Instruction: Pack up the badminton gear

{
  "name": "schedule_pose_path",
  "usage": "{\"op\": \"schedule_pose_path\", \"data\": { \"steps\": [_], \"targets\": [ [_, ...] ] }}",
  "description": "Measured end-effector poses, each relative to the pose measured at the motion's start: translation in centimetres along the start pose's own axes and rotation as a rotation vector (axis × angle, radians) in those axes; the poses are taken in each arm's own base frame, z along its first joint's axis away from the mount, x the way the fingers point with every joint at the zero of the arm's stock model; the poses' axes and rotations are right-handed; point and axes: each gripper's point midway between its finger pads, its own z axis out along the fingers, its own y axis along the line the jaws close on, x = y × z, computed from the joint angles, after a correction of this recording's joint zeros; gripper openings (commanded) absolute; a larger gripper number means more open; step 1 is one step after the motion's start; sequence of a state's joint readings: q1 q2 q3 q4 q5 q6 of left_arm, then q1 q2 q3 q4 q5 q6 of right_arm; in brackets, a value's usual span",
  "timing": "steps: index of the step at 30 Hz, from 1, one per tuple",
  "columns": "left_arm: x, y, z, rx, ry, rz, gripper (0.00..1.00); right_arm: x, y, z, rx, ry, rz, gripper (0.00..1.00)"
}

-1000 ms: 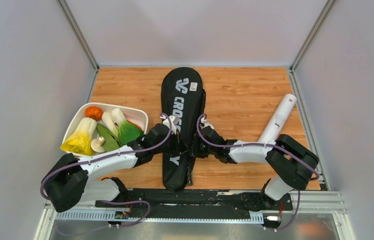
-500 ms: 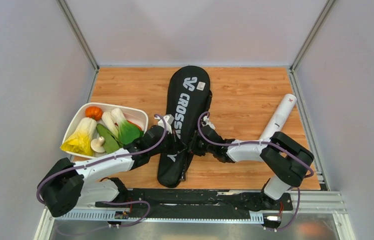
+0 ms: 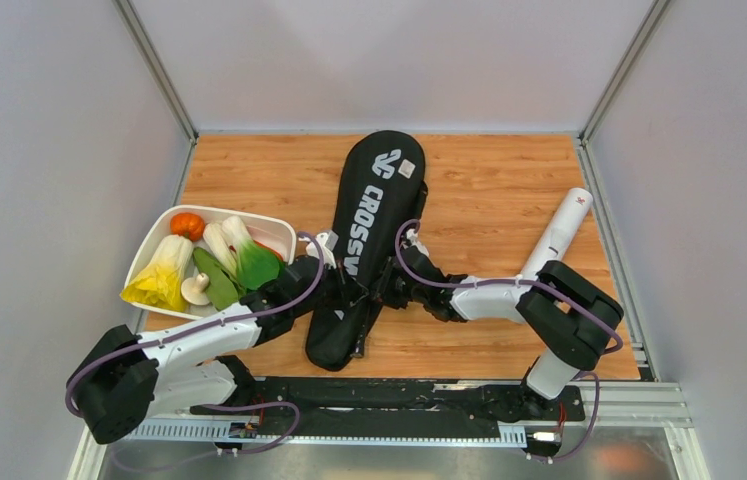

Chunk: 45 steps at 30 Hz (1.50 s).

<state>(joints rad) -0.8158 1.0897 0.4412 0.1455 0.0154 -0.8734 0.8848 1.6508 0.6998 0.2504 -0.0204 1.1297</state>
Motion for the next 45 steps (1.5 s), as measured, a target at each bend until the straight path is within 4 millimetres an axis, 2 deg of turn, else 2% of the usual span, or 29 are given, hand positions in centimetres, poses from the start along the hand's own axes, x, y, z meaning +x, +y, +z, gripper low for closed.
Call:
{"op": "schedule_pose_path", "data": {
  "steps": [1, 2, 4, 6, 10, 20, 30, 32, 34, 36, 37, 39, 45],
  "targets": [
    [0.0, 0.2, 0.0, -0.007, 0.001, 0.006, 0.26, 0.0, 0.0, 0.0, 0.000, 0.000, -0.004, 0.00],
    [0.3, 0.4, -0.1, -0.016, 0.015, 0.013, 0.41, -0.2, 0.0, 0.0, 0.002, -0.007, -0.006, 0.00],
    [1.4, 1.0, -0.4, -0.047, 0.069, 0.038, 0.52, -1.2, -0.2, 0.1, 0.008, -0.042, -0.004, 0.00],
    [2.2, 1.7, -0.8, -0.086, 0.114, 0.063, 0.55, -2.3, -0.3, 0.2, 0.008, -0.074, 0.006, 0.00],
    [2.8, 2.8, -1.7, -0.156, 0.163, 0.103, 0.57, -3.3, -0.5, 0.4, 0.007, -0.109, 0.015, 0.00],
    [4.5, 5.9, -3.2, -0.305, 0.234, 0.203, 0.57, -3.4, -0.8, 0.8, 0.014, -0.115, 0.016, 0.00],
    [4.6, 6.1, -2.3, -0.340, 0.260, 0.293, 0.58, -3.4, -0.7, 0.8, 0.012, -0.116, 0.016, 0.00],
    [4.5, 6.0, -2.0, -0.344, 0.257, 0.302, 0.56, -3.4, -0.7, 0.8, 0.012, -0.116, 0.016, 0.00],
    [4.4, 6.1, -1.9, -0.352, 0.254, 0.309, 0.48, -3.4, -0.7, 0.8, 0.012, -0.116, 0.016, 0.00],
    [4.4, 6.2, -1.8, -0.360, 0.253, 0.316, 0.27, -3.4, -0.7, 0.8, 0.012, -0.116, 0.016, 0.00],
    [4.4, 6.2, -1.8, -0.363, 0.254, 0.321, 0.12, -3.4, -0.7, 0.8, 0.012, -0.116, 0.017, 0.00],
    [4.4, 6.2, -1.8, -0.365, 0.255, 0.325, 0.02, -3.4, -0.7, 0.8, 0.011, -0.116, 0.019, 0.00],
    [4.3, 6.3, -1.8, -0.370, 0.252, 0.329, 0.00, -3.4, -0.6, 0.8, 0.008, -0.117, 0.027, 0.00]
  ]
}}
